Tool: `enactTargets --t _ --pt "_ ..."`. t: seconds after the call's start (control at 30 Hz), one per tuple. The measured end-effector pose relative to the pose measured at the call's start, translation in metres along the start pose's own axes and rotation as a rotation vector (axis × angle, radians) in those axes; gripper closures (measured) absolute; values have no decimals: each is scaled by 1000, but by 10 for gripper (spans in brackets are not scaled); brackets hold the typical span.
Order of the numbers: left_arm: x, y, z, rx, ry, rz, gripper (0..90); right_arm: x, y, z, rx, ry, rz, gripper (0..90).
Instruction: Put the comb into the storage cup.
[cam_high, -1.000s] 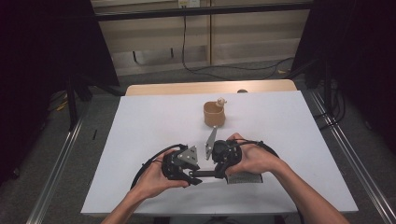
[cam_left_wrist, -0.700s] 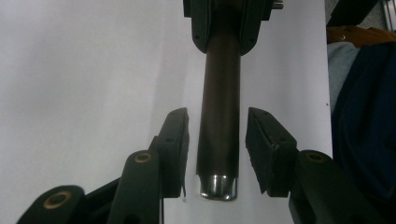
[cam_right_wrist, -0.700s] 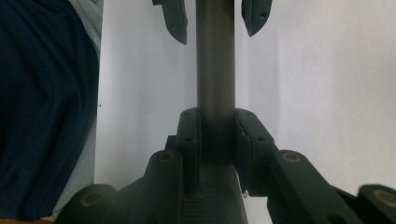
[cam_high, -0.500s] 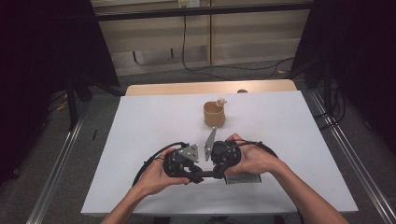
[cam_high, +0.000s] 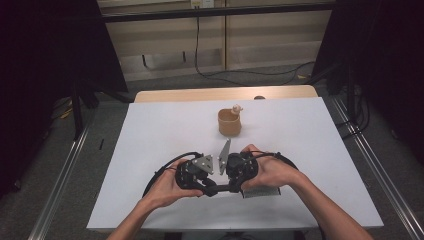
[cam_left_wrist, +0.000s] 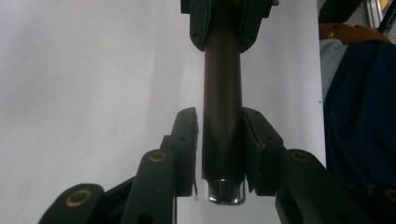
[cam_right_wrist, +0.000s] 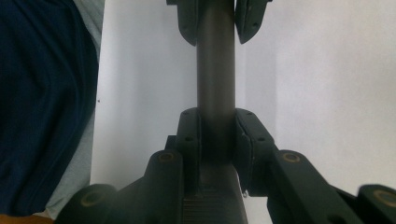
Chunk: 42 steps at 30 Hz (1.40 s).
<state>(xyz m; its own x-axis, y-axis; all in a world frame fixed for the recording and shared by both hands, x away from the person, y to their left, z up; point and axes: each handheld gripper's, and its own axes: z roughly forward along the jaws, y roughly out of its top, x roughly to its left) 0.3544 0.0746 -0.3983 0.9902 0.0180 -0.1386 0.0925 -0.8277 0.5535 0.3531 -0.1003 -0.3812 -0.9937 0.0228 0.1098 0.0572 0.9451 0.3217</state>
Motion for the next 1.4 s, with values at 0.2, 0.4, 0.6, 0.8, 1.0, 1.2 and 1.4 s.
enactTargets --t 0.2,0.4,0.6,0.8,1.0,1.2,1.4 --pt "0 -1 0 -11 3 -2 713 -1 -1 -1 -4 -5 4 729" --pt "-3 -2 3 -12 15 -2 721 0 -1 -1 -7 -15 -11 728" --pt "-4 -3 3 -6 -11 -25 725 -1 -1 0 -4 0 -25 725" --pt "-2 -3 4 -24 21 -48 726 -5 -5 -4 -33 -11 -10 683" --pt "-1 -7 4 -36 35 -60 727 -6 -6 -7 -66 -56 24 456" --pt "4 -11 -5 -98 42 -108 727 -8 -14 -21 -167 -125 93 251" --pt "6 -17 -10 -124 66 -141 727 -11 -27 -30 -240 -175 165 142"
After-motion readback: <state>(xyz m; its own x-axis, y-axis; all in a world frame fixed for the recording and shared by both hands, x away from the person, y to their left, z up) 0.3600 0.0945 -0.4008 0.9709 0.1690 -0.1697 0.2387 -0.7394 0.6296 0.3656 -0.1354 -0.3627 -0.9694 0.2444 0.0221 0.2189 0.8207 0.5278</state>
